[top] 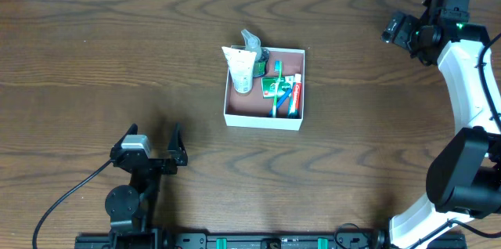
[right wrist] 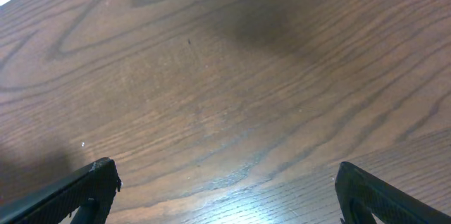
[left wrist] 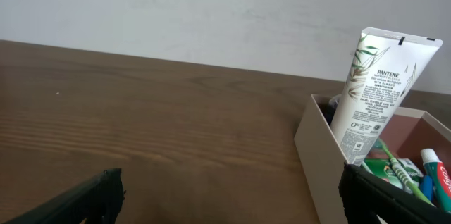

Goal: Pack container

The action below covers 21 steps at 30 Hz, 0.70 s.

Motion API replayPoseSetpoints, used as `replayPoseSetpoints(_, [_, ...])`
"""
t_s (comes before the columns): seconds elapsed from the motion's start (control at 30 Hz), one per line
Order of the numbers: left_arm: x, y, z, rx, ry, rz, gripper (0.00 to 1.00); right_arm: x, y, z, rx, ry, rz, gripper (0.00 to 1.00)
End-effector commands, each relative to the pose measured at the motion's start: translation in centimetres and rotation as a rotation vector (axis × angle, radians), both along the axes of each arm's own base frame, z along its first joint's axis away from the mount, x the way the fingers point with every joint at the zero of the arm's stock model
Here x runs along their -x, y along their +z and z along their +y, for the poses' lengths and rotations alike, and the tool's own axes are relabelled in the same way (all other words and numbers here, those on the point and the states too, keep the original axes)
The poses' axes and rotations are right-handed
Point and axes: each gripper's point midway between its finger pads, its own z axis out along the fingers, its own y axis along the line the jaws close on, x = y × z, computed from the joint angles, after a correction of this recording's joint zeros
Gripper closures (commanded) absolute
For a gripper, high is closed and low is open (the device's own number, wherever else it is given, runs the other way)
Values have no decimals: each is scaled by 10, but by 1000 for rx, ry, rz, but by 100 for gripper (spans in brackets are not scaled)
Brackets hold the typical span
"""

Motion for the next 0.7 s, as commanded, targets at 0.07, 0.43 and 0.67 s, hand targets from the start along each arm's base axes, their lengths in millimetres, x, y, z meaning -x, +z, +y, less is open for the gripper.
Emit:
replayPoseSetpoints(0.07, [1, -15, 1, -14, 3, 50, 2, -3, 1, 0, 0, -13, -4, 1])
replayPoseSetpoints(0.43, [1, -15, 1, -14, 3, 50, 2, -3, 1, 0, 0, -13, -4, 1])
replayPoseSetpoints(0.67, [1, -15, 1, -14, 3, 50, 2, -2, 20, 4, 6, -5, -44, 1])
